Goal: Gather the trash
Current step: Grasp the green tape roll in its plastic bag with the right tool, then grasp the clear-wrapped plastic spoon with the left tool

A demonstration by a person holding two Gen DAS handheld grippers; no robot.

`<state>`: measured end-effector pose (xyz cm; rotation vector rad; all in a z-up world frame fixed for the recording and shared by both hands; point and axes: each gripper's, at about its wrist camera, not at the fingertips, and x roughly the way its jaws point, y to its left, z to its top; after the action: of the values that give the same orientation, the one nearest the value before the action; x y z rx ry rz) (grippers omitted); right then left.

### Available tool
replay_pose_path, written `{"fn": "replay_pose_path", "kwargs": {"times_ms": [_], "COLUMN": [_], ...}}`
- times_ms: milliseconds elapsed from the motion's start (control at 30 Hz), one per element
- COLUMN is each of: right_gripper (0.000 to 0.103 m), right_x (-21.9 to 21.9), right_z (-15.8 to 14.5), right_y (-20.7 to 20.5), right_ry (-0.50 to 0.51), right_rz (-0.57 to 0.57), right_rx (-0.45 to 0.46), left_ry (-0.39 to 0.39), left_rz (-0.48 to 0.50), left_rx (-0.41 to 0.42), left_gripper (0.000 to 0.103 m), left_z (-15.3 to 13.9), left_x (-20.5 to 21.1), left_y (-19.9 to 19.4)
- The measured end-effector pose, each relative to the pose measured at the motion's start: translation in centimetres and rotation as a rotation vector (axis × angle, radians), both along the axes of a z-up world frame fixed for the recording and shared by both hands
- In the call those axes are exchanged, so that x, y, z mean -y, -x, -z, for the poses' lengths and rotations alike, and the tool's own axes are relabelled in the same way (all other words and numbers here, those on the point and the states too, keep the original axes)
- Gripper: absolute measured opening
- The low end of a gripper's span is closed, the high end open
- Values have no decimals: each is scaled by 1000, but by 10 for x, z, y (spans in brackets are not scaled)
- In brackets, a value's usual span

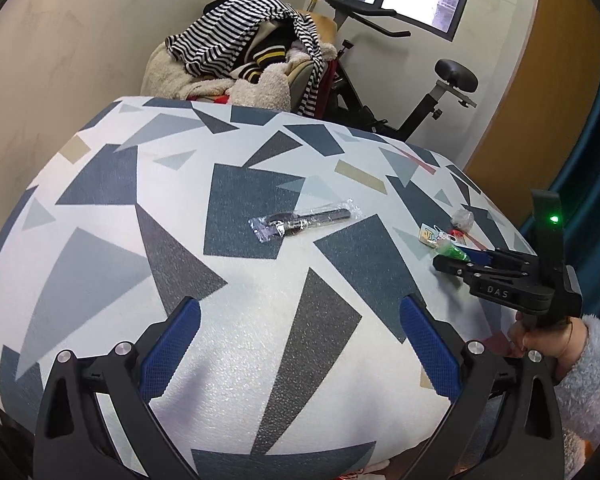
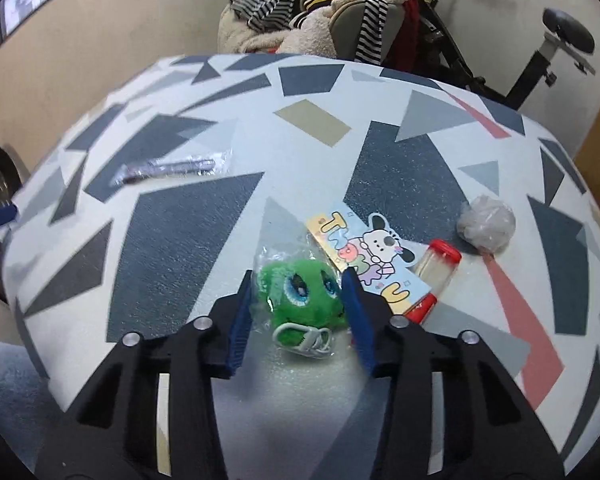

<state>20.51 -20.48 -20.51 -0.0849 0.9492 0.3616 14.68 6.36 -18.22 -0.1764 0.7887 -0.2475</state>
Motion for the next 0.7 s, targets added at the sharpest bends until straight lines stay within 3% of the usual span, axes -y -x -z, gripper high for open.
{"fn": "replay_pose_path", "kwargs": {"times_ms": [167,267,367,467,700], "right_gripper": [37,35,35,34,35], "right_x": [1,5,9,12,24], "right_z": [1,-8,-21,-32,-48], "right_y": [17,26,34,37,52], "right_ry": [-46,-69,-106,-144,-210], "right_rz": [-49,-66,-56,-12,85], "right_rx": [54,83,115,128,145], "left_ry": [-9,-23,-41,-167,-362], "left_rz": [1,18,64,126,307], "left_rx": [-4,-6,-6,7,-16], "left_gripper": [97,79,74,59,56], "left_z": [1,-2,-8,-12,7], "left_x": [3,4,6,18,63], "left_y": [0,-6,-22,-46,-110]}}
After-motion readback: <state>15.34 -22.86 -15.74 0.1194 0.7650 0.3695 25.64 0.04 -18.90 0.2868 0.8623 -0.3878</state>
